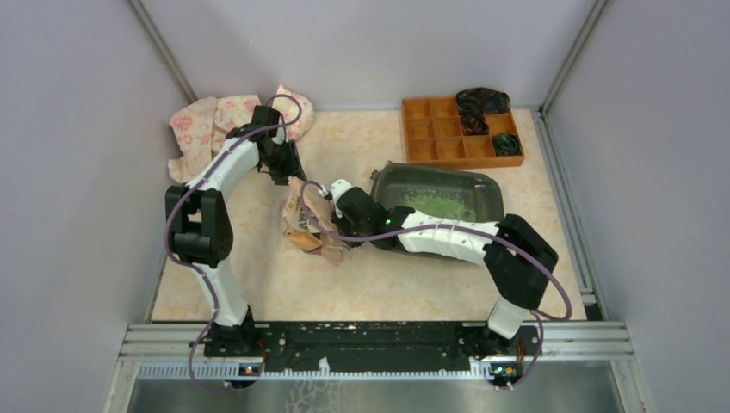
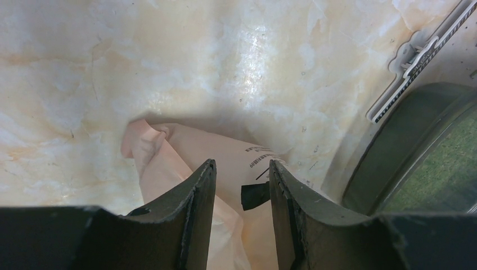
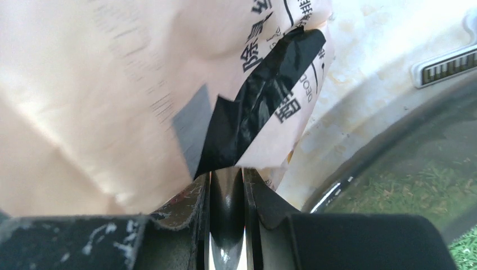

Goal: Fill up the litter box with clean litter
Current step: 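Scoop the cat litter from the cat litter bag, then pour the cat litter into the litter box, then scoop the cat litter from the cat litter bag.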

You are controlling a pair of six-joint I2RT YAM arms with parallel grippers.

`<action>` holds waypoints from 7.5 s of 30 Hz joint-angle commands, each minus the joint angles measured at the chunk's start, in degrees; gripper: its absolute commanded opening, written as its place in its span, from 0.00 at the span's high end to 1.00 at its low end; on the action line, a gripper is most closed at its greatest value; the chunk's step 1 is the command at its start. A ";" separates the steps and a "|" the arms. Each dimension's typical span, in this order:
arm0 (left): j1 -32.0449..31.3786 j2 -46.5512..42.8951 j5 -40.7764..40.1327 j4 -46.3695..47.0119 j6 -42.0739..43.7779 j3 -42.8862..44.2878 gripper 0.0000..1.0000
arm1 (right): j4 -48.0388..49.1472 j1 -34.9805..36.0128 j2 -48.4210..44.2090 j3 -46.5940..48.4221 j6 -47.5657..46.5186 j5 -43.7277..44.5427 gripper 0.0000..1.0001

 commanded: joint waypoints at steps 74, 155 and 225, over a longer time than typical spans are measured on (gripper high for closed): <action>3.89 0.22 10.01 2.78 0.99 3.10 0.54 | -59.10 -18.25 -32.35 17.30 7.76 -9.49 1.00; 5.65 1.17 10.86 2.41 0.93 5.24 0.54 | -57.11 -20.31 -36.34 16.77 3.27 -1.10 1.00; 8.97 -4.09 12.60 8.27 -0.66 -9.74 0.54 | -61.16 2.62 1.65 54.11 -0.53 1.01 1.00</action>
